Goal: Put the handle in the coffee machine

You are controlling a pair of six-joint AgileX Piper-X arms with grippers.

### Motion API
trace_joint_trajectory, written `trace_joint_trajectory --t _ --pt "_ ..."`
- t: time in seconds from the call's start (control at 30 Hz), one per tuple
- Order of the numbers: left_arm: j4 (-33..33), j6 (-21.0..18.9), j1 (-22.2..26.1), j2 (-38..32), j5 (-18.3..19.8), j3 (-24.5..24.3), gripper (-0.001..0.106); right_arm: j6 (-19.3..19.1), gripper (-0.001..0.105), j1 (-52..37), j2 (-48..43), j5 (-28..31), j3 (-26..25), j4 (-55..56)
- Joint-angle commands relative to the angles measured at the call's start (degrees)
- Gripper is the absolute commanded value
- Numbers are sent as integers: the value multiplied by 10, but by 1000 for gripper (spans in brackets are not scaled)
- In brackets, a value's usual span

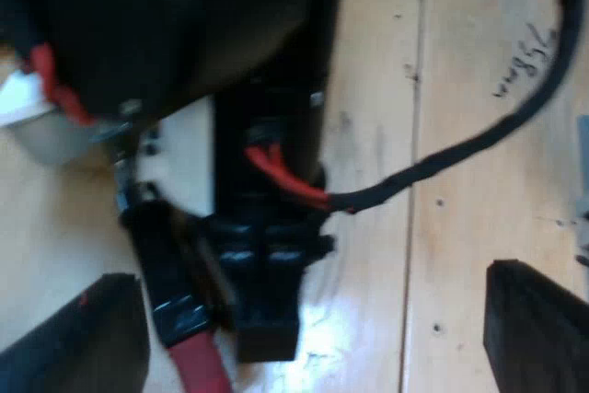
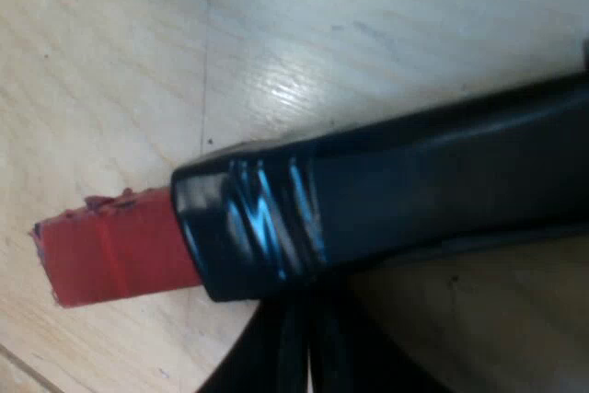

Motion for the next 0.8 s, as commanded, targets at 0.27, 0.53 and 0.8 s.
trace_joint_trajectory --t 0.27,0.53,0.8 --pt "10 -9 57 -40 -1 -1 77 -27 0 2 -63 26 -4 97" --pt "53 -10 58 -63 5 -1 77 -121 0 2 -204 115 -4 190" --pt "82 -37 58 -132 18 -3 77 -139 0 2 -311 233 -13 260"
